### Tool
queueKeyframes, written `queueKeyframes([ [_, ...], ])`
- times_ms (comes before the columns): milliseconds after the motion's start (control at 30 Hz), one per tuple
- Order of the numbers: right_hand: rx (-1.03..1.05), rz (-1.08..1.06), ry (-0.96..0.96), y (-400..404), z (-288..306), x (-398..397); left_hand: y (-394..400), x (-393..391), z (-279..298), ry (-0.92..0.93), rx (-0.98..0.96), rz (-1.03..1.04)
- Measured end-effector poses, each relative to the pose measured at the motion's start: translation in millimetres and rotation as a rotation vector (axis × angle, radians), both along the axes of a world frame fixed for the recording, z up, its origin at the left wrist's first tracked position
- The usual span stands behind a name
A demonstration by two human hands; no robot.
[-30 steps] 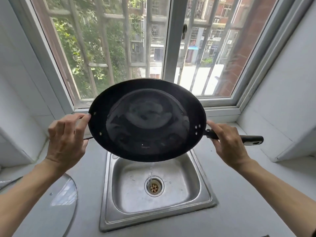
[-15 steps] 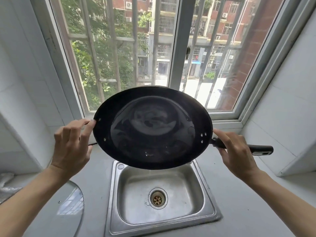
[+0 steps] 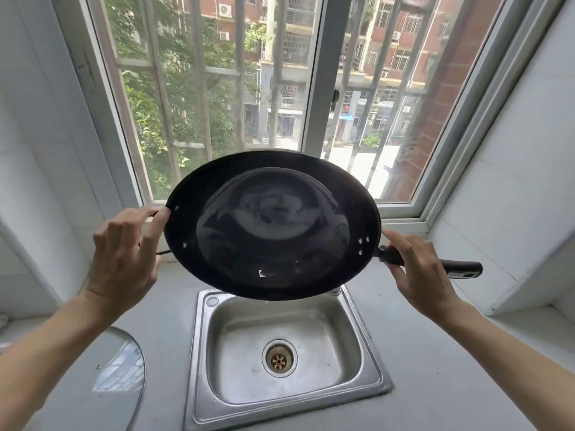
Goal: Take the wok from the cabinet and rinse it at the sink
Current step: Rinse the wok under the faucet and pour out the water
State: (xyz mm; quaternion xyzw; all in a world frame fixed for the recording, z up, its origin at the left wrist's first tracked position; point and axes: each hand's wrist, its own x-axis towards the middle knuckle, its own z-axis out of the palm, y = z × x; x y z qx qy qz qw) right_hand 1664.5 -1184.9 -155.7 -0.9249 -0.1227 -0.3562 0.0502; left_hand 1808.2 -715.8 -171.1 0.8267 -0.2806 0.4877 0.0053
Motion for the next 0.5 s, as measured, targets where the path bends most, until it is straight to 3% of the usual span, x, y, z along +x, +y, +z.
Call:
queueKeyframes([
  [500, -0.092, 0.026, 0.022, 8.5, -1.5, -11.1, 17.2, -2.2, -3.5, 0.097, 0.074, -0.037],
])
